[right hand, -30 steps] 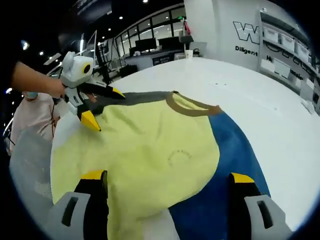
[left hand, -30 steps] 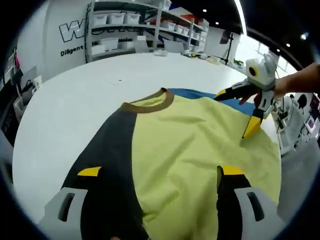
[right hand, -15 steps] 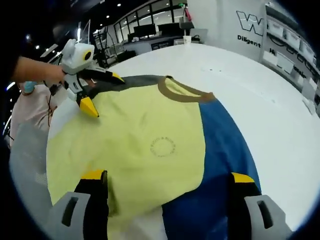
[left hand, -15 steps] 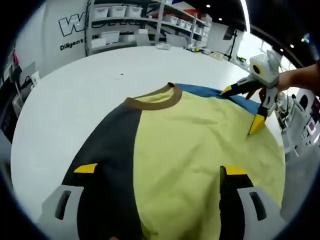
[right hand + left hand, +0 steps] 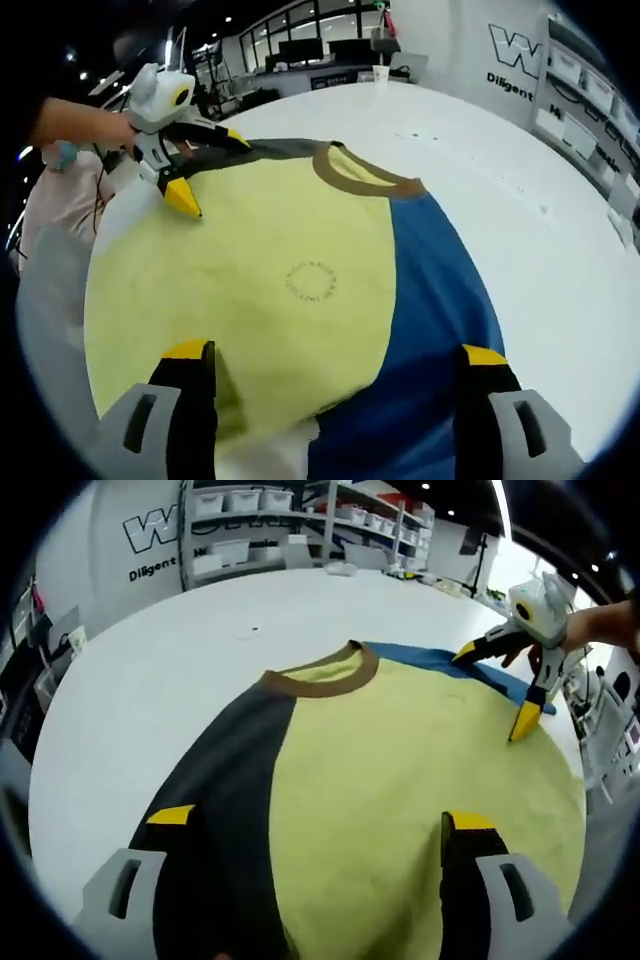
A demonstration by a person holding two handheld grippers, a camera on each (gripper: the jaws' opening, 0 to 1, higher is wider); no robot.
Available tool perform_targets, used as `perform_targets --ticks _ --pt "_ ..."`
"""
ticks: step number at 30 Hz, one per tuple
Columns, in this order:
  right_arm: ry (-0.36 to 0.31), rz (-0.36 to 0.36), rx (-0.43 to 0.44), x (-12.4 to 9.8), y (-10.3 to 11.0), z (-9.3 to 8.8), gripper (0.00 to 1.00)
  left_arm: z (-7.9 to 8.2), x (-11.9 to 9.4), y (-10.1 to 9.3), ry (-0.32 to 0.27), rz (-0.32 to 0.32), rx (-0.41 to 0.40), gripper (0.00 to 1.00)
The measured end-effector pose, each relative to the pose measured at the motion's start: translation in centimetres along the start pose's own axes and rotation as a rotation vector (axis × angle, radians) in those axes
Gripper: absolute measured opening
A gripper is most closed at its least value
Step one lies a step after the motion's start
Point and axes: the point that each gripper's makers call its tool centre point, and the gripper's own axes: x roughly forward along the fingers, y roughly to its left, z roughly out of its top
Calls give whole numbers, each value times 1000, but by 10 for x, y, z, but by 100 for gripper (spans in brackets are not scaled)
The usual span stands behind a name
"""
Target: Fold the garment on the visible template until the final outline fits inside the template.
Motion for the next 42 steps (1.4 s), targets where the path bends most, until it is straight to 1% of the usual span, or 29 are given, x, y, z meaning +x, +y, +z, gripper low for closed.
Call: perform_targets --ticks 2,5,7,9,15,19,21,22,23,24,26,29,30,32,34,35,36,37,38,39,40,41,42 --pt "9 -5 -19 1 -6 0 99 2 2 1 -1 7 -1 97" --pt "4 -4 -26 3 -15 4 99 6 6 1 -4 13 -12 99" --pt "3 -4 -29 4 -19 6 99 7 10 4 -1 22 -3 99" --pt "5 -5 -43 6 -23 7 99 9 16 11 -2 25 4 99" --pt "2 -7 -70 10 -36 14 99 17 23 19 3 29 13 99" --pt "-26 7 -48 7 -33 18 99 22 28 27 15 30 25 99" --pt "-54 3 -71 -1 -28 19 99 22 25 27 19 33 17 99" --pt "-71 6 -73 -5 -25 19 99 23 22 24 5 31 2 99" --pt "-79 10 -69 -9 -22 18 99 23 21 23 1 28 2 99" --pt "-78 13 -70 -13 -19 13 99 21 18 19 -2 23 23 99" --pt "-71 0 -89 -18 -20 4 99 18 14 15 11 22 88 99" --pt "-59 -34 -63 -27 -27 -10 99 18 7 4 3 5 98 99" --pt "-66 -48 -58 -32 -30 -13 99 19 4 2 -6 0 96 99" --pt "-56 -53 -33 -38 -30 -22 98 20 -1 -5 -29 -9 85 99" --pt "-35 -42 -22 -40 -27 -31 99 13 -4 -13 -24 -27 81 99" --pt "-14 -29 -18 -41 -24 -39 99 8 -6 -18 -16 -33 91 99" --pt "-9 -25 -18 -43 -22 -42 99 5 -8 -21 -10 -38 99 99" --pt "-10 -27 -20 -45 -20 -43 98 2 -11 -27 -8 -40 106 99" --pt "-12 -25 -22 -48 -17 -44 98 2 -13 -27 -16 -45 107 99" --pt "-23 -7 -8 -54 -10 -45 97 2 -15 -32 -28 -56 106 99" --pt "-23 -2 0 -54 -8 -46 98 0 -18 -37 -30 -63 106 99" --pt "-17 7 23 -56 -4 -51 98 -4 -20 -44 -30 -75 111 99" --pt "-5 14 39 -56 -2 -56 97 -5 -19 -44 -24 -84 121 99"
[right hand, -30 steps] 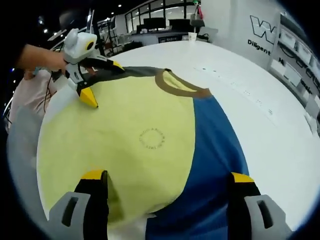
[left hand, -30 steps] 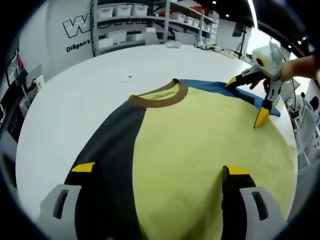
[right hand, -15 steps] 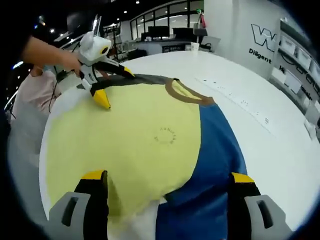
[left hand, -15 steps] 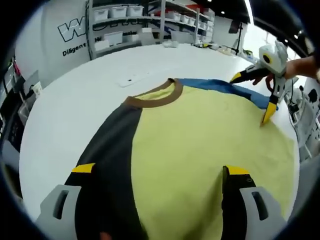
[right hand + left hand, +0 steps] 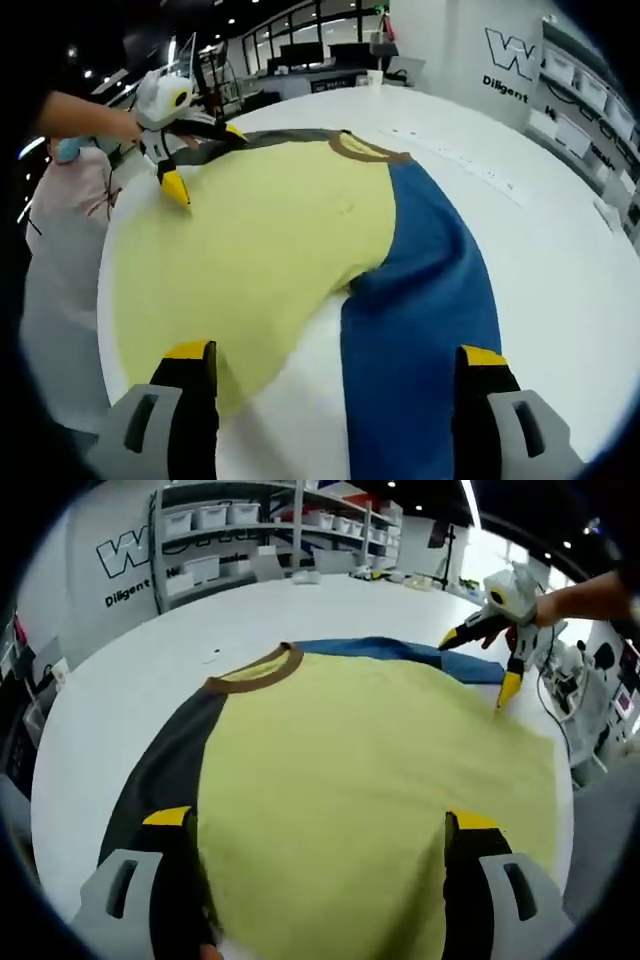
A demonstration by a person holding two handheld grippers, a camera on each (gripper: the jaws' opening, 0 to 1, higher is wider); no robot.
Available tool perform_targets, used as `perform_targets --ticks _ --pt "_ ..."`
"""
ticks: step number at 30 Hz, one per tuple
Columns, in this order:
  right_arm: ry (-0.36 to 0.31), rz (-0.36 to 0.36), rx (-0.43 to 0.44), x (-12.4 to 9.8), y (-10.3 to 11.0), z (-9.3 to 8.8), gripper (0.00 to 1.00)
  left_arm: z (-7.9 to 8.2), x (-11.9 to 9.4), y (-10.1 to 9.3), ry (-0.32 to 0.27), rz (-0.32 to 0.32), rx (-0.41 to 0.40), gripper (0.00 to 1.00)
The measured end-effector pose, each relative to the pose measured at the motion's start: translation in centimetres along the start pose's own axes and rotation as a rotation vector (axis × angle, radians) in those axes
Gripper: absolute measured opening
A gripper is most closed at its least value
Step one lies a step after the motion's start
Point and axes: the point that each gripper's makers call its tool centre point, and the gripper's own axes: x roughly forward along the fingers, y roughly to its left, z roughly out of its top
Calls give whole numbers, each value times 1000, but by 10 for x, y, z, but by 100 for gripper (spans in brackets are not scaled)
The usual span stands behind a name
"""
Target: Fold the garment on the visible template until the final outline fits inside the template.
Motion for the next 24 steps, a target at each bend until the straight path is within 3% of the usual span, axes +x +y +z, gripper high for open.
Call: perform_targets --ticks 5,10,18,24 --pt "48 -3 29 -3 0 -25 99 -7 -3 -20 8 -29 17 99" --pt "59 -20 28 -10 -13 -30 99 -12 -3 -28 17 -51 11 99" --pt "114 -39 -58 -14 -38 -42 99 -29 -4 -44 54 -82 -16 99" --pt "142 -61 -96 -17 -57 -46 100 -29 -4 -41 52 -70 -33 99"
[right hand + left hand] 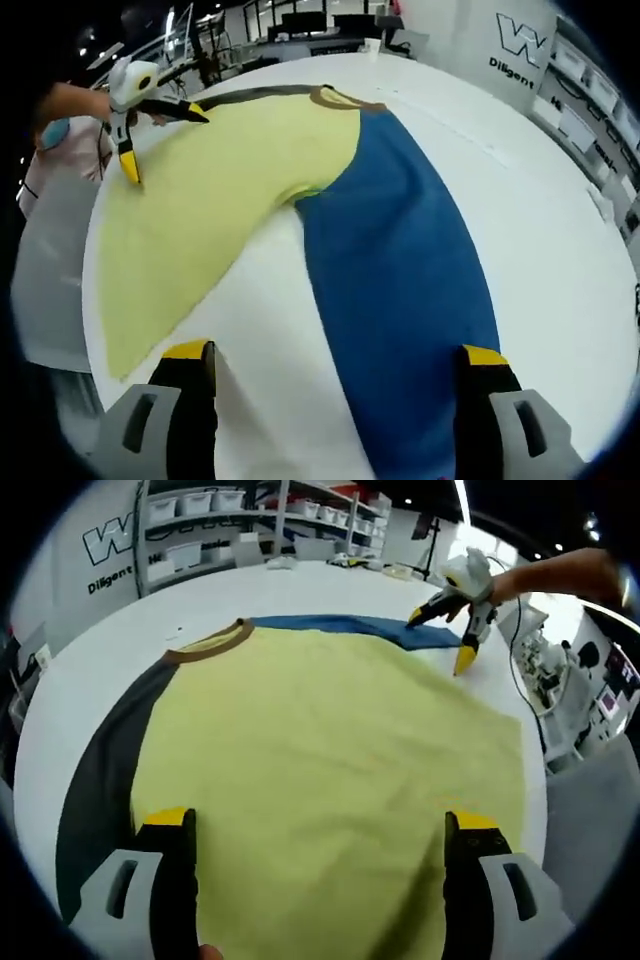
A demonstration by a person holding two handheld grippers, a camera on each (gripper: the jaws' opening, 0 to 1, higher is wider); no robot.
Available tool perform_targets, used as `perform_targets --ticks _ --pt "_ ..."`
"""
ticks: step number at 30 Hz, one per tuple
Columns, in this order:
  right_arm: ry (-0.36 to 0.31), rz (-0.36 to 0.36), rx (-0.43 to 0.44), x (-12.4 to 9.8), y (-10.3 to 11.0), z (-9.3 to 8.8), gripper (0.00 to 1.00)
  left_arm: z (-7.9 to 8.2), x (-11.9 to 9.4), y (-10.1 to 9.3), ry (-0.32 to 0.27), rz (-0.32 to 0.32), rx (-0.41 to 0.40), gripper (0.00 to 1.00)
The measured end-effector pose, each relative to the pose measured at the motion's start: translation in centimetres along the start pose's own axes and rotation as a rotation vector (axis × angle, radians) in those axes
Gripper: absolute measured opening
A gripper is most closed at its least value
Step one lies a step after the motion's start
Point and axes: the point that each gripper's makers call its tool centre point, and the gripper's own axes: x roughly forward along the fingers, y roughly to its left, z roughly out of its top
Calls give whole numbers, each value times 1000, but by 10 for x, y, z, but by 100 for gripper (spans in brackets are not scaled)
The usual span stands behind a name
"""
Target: Fold the garment on the visible template until the final outline fits inside the template.
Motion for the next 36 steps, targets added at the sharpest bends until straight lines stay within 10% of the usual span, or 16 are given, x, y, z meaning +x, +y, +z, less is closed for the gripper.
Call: perform_targets --ticks 23,36 --pt "-204 189 -12 -18 99 54 99 -25 -18 -39 -54 10 -60 99" --pt "-228 326 -35 -12 166 65 95 -34 -26 -23 -45 53 -50 97"
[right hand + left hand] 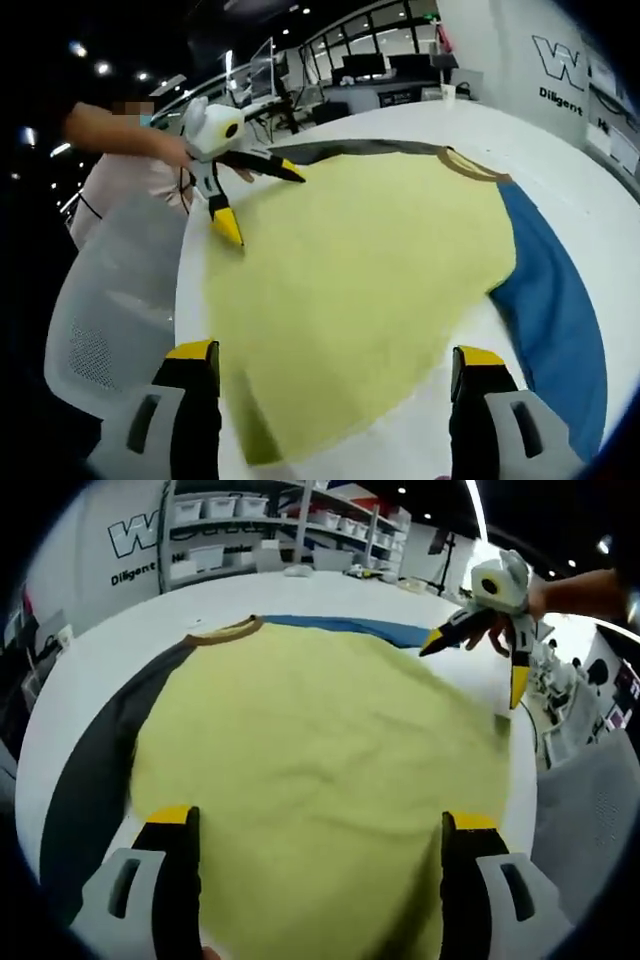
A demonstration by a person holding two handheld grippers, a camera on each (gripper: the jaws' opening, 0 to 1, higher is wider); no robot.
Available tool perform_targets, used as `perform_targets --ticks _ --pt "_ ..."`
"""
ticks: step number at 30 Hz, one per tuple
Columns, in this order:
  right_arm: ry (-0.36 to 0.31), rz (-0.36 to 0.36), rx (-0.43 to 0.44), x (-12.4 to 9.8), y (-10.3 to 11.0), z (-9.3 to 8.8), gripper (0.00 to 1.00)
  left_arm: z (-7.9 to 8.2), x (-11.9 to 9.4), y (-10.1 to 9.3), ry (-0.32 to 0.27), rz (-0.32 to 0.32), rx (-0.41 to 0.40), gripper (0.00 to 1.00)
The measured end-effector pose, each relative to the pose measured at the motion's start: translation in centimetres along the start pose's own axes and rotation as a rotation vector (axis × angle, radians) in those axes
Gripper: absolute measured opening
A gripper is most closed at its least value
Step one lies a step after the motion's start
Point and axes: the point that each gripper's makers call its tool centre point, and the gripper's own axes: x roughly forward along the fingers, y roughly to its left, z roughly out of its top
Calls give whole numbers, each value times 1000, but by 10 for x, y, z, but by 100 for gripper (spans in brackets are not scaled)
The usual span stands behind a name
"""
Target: Fold the garment on the visible template until the final outline fits inside the template.
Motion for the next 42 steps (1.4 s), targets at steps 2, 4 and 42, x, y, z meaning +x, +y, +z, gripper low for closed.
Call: perform_targets --ticks 2,4,42 --pt "-8 15 8 4 5 3 95 -4 -1 0 8 6 18 99" --pt "-5 25 14 9 9 3 95 -5 -3 0 0 7 14 99" --pt "54 -96 33 22 -24 2 99 -9 -8 3 -21 36 -46 99"
